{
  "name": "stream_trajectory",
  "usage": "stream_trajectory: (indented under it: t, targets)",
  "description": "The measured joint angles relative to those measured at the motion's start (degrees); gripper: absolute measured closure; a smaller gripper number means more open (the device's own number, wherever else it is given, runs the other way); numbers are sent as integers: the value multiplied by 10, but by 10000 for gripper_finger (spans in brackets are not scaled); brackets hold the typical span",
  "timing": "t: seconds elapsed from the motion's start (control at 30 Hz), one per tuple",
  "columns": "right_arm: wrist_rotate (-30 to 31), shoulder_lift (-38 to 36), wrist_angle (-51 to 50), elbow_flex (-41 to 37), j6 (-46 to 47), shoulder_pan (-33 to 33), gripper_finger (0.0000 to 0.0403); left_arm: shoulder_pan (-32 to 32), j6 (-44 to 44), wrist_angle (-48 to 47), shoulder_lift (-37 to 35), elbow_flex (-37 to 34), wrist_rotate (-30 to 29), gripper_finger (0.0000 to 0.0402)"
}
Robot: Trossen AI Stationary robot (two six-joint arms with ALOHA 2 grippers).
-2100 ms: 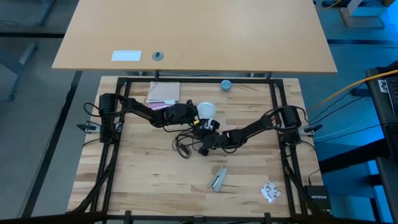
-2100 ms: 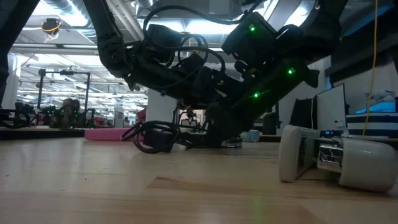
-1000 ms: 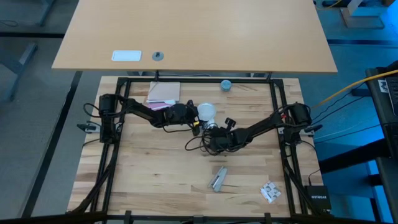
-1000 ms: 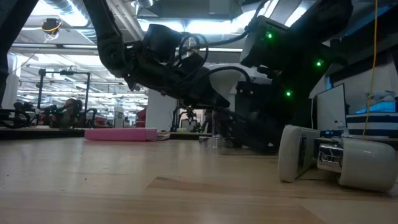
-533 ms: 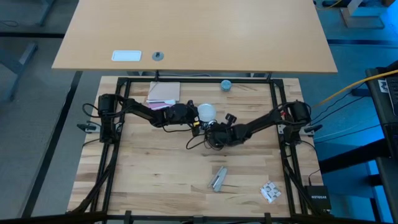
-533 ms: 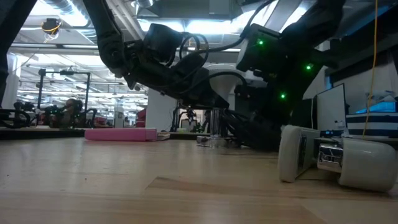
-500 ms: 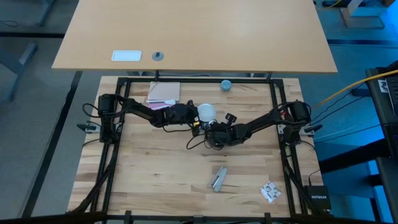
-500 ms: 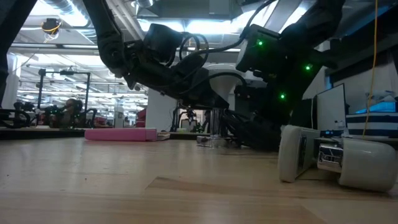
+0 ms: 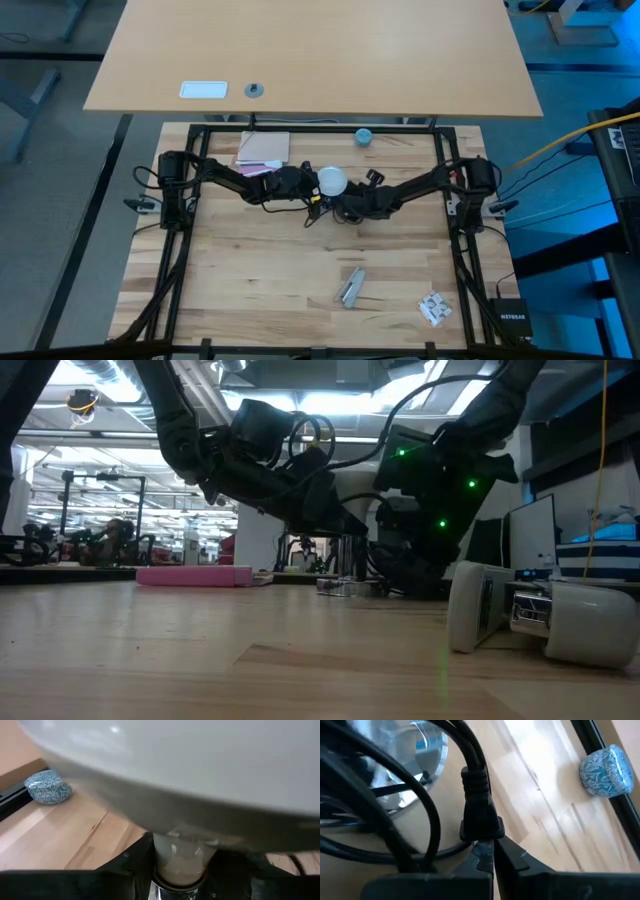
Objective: Screw lightbulb
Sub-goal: Insert light bulb into the lamp
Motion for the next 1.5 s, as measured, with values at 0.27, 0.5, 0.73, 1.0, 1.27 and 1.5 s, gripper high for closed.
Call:
stream_trajectory:
  t: [0.27,0.5,0.73,1.0,1.27,1.5]
  targets:
    - [-2,0,2,0,-30,-7,401,0,-1,0,0,0,0,247]
    - [-47,-1,2,1,-41,-7,380,0,-1,0,0,0,-6,247]
    - [-45,-2,0,1,-43,-7,299,0,0,1,0,0,-8,247]
    - [-71,-57,-66,0,-33,-5,275,3,1,1,1,0,-8,247]
    - [-71,-144,-114,1,-57,14,280,11,-17,2,1,0,-3,247]
    - [-103,-161,-166,1,-71,62,281,12,-17,3,1,0,-4,247]
